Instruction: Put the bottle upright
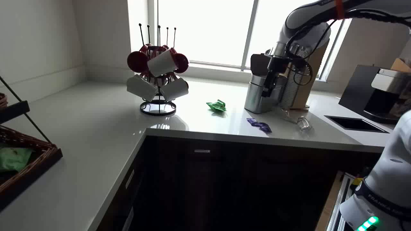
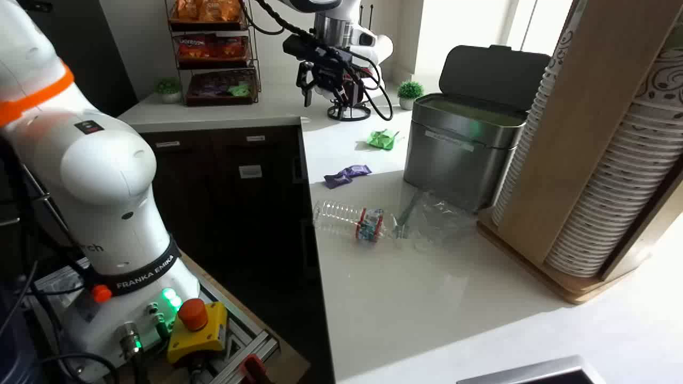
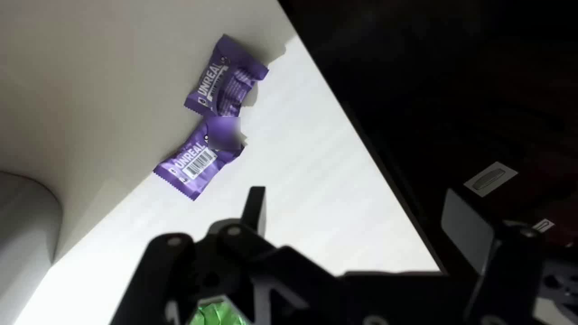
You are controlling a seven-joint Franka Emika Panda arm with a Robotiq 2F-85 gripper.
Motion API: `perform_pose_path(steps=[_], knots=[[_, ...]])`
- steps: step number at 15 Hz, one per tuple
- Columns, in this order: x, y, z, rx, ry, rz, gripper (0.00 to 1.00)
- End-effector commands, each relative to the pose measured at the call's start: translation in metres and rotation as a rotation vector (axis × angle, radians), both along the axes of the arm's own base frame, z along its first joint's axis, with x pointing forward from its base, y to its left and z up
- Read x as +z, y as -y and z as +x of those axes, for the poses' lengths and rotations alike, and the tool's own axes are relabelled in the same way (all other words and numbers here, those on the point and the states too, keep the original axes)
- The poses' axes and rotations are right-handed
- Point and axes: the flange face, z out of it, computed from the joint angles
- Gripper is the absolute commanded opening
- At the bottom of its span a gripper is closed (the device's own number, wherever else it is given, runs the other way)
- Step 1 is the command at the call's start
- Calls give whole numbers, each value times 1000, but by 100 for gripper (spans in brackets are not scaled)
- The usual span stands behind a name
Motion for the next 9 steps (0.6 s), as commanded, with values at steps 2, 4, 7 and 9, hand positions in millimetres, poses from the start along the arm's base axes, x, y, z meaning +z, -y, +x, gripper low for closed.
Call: perform_pose_path(steps=[2, 4, 7, 9], knots=[[0, 0, 0, 0, -1, 0, 100], [0, 0, 0, 0, -1, 0, 100], [0, 0, 0, 0, -1, 0, 100], [8, 10, -17, -58, -27, 6, 100]])
